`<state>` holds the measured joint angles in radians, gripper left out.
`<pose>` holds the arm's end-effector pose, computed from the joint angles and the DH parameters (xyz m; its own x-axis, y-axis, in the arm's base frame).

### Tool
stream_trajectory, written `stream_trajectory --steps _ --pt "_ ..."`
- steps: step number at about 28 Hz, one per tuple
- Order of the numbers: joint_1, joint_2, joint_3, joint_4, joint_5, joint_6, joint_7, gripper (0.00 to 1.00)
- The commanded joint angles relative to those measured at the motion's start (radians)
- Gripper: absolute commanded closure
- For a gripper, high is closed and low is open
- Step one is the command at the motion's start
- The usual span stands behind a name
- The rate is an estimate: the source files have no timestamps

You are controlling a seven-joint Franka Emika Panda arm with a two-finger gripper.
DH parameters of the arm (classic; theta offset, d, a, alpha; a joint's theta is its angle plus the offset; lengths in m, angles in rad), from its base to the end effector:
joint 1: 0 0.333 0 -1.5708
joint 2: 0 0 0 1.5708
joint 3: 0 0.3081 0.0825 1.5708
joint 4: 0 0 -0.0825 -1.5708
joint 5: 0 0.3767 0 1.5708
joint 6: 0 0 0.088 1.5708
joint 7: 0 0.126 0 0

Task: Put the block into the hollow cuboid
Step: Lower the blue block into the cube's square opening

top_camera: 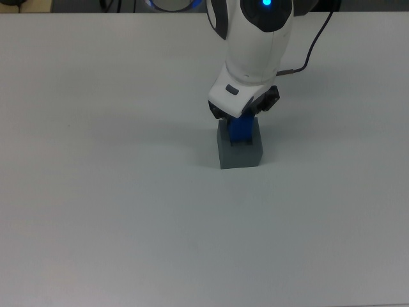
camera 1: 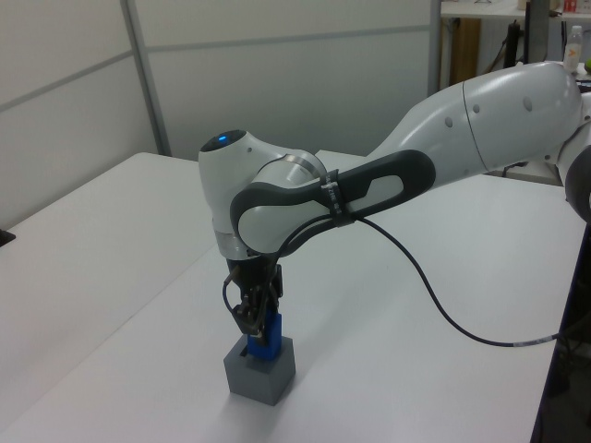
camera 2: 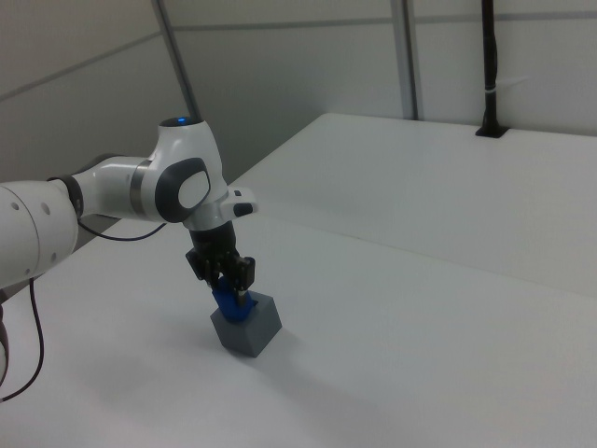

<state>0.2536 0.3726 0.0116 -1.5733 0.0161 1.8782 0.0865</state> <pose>0.6261 0.1708 0.3970 0.9827 0.1718 -0.0691 0.1713 -0.9851 -0.0133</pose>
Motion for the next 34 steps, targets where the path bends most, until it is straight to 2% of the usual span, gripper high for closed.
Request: stream_trajectory --steps 1,8,26,34 --pt "0.003 -0.004 0.004 -0.013 -0.013 -0.004 0.016 0.69" --pt "0.003 -0.003 0.004 -0.007 0.002 0.027 0.026 0.69" --pt "0.003 0.003 0.004 -0.014 0.004 0.068 0.073 0.69" --pt "0.003 0.009 0.005 -0.02 0.004 0.068 0.167 0.7"
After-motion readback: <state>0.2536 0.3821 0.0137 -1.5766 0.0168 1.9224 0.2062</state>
